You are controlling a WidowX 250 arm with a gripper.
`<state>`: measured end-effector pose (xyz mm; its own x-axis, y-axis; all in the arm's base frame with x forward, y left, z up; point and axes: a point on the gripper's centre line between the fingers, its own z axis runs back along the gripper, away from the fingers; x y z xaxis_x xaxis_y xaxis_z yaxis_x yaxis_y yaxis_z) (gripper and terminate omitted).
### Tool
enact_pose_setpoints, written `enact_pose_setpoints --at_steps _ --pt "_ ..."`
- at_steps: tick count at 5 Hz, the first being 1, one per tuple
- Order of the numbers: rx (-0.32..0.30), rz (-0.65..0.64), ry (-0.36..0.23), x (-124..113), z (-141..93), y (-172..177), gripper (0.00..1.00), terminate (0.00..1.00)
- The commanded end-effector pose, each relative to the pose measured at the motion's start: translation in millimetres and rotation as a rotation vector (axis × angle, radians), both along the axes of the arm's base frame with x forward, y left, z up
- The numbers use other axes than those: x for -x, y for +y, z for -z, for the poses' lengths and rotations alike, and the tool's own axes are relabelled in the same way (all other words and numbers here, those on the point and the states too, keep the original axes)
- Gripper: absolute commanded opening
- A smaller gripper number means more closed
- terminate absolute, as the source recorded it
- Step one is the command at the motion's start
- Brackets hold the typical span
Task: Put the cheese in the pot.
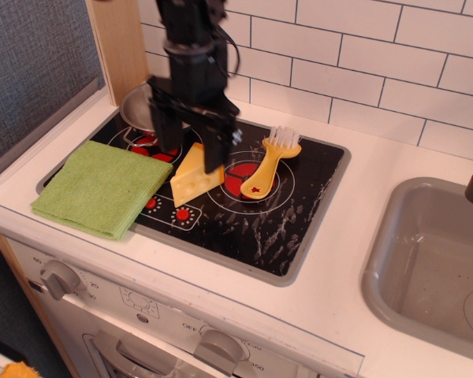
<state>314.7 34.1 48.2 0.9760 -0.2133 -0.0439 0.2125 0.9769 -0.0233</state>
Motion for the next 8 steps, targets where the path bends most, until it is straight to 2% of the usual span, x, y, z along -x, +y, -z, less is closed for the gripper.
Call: enact_pose_setpoints --at_steps 1,2,4,5,6,7,8 --pt "-0.051 -0.067 -0.032 -11.3 20.1 -2.7 1.0 0.0" --pt "-0.041 -0.09 -0.057 -11.1 29.7 -3.2 0.0 0.0" --pt "-0.034 -0.058 -0.158 -7.5 5.4 -1.8 0.0 0.0" --pt "-0.013 -0.095 -0.228 -19.6 -29.1 10.0 0.0 0.0" --pt "-0.005 -0.155 -0.263 -50.4 -45.4 35.2 0.0 0.0" --pt "-0.008 -0.205 -0.257 -70.3 -46.3 56.5 0.0 0.0" --pt "-0.015 -0.234 -0.223 -84.4 -37.7 72.3 0.0 0.0"
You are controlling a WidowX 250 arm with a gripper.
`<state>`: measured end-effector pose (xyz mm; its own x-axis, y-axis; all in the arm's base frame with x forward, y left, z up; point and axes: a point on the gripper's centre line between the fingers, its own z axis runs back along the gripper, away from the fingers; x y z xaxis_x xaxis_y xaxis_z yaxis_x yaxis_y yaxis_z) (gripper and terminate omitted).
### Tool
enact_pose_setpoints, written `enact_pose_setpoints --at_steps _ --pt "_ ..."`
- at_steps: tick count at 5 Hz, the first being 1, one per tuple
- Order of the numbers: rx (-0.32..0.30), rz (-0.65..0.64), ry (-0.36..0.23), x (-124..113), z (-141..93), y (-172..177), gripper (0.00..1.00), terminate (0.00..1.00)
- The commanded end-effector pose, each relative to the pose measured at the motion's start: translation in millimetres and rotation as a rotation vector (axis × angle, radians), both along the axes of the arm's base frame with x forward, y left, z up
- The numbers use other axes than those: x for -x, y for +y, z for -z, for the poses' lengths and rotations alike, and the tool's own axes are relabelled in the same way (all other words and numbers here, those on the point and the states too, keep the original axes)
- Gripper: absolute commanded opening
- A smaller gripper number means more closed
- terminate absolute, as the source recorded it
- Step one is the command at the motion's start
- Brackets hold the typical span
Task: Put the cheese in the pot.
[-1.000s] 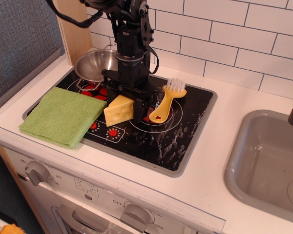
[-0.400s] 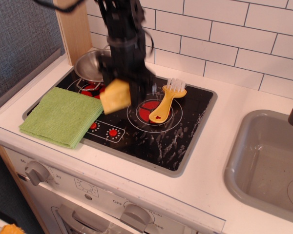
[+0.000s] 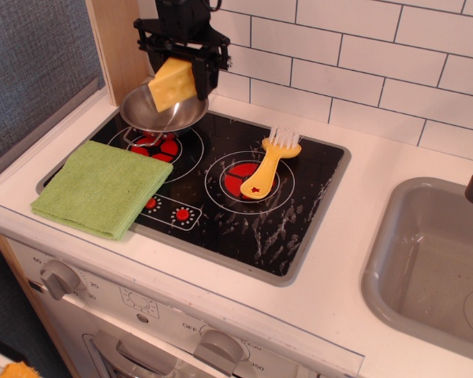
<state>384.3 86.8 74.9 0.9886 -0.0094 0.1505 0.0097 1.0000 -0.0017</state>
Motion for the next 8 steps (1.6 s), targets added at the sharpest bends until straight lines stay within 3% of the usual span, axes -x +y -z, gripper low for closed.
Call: enact_pose_setpoints --at_steps 1,2,4,6,8 --pt "-0.012 -0.046 0.019 -15.0 2.0 27.1 0.0 0.0" --pt "-0.001 -0.054 0.053 -16.5 11.8 32.2 1.0 0.0" --pt "-0.019 -0.052 0.039 -14.5 2.2 30.9 1.0 0.0" --pt "-0.057 0.003 -0.061 7.8 -42.4 10.0 1.0 0.0" --pt "-0.056 0.067 -0.056 31.2 -46.9 -9.5 1.0 0.0"
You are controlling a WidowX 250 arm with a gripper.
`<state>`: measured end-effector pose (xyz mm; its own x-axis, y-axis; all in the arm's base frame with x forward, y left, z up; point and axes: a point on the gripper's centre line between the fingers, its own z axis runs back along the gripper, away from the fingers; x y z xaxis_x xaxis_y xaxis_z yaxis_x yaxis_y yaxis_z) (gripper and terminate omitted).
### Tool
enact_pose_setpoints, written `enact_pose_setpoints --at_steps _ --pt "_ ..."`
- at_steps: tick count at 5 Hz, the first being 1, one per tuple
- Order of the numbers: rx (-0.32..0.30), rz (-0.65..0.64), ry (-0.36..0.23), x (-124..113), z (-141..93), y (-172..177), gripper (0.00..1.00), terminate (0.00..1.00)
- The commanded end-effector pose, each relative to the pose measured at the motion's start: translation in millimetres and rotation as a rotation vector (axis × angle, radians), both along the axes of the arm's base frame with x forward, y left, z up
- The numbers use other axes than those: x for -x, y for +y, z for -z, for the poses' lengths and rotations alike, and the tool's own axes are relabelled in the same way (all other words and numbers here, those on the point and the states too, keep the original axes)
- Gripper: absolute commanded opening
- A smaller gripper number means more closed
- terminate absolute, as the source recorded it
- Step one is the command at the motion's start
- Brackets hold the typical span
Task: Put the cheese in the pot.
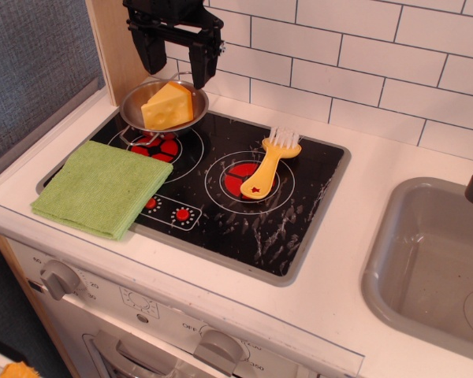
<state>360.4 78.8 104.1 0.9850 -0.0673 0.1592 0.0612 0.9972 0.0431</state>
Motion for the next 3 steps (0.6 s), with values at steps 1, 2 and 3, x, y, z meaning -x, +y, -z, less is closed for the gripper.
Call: enact_pose_setpoints --at_steps 1,2,3 --pt "0.012 0.076 -0.014 5.9 -13.6 -3.0 1.0 0.0" --pt "0.012 0.076 -0.014 5.9 -13.6 -3.0 1.0 0.0" --pt "0.012 0.076 -0.014 5.9 -13.6 -3.0 1.0 1.0"
